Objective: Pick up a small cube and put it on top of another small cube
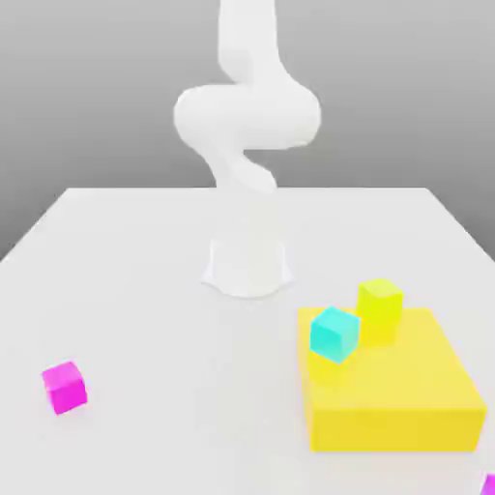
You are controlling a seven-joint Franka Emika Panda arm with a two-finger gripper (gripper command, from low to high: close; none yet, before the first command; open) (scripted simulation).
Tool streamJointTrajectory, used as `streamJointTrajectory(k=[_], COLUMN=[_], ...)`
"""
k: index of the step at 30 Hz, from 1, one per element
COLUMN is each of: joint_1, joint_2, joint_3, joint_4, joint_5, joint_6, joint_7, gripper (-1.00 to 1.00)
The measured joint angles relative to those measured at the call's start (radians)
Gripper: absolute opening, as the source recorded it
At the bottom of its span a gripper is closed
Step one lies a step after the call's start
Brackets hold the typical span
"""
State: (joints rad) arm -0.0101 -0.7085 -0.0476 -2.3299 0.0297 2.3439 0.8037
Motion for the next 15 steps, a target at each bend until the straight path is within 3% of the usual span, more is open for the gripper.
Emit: streamJointTrajectory(k=[15], joint_1=[-0.1], joint_2=[0.553], joint_3=[-0.239], joint_4=[-0.18], joint_5=[0.175], joint_6=[0.263], joint_7=[0.026], gripper=[0.0])
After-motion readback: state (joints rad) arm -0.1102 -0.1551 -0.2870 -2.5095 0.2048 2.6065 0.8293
